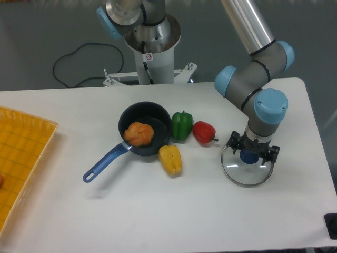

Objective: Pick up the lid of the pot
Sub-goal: 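Close the gripper on the blue knob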

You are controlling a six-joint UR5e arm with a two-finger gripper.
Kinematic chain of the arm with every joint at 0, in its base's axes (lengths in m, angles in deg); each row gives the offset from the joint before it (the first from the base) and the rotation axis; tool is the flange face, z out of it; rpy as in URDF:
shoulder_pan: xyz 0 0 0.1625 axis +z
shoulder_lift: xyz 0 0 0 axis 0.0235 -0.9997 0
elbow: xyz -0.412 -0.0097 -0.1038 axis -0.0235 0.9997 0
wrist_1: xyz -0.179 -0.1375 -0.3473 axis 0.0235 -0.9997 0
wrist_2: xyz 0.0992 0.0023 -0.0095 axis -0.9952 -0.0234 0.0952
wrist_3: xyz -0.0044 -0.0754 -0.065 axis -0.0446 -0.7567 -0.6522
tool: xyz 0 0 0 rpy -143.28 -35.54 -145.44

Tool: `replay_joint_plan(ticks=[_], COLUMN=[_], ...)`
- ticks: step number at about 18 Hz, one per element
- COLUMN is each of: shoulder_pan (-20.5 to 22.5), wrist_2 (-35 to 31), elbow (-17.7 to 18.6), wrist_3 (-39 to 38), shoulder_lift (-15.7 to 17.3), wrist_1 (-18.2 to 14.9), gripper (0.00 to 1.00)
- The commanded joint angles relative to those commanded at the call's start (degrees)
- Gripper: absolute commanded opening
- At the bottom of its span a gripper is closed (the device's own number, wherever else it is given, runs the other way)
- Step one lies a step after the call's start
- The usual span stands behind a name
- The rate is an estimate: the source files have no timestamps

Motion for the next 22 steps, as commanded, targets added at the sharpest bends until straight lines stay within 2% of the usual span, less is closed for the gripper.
replay_joint_plan(ticks=[2, 3, 5, 6, 12, 22], shoulder_pan=[0.00, 0.00, 0.00, 0.00, 0.00, 0.18], wrist_2=[0.00, 0.00, 0.00, 0.00, 0.00, 0.09], elbow=[0.09, 0.09, 0.17, 0.18, 0.35, 0.18], wrist_3=[0.00, -0.09, -0.09, -0.18, -0.09, 0.09], shoulder_lift=[0.00, 0.00, 0.00, 0.00, 0.18, 0.97], wrist_1=[0.00, 0.00, 0.00, 0.00, 0.09, 0.00], gripper=[0.94, 0.86, 0.81, 0.75, 0.70, 0.70])
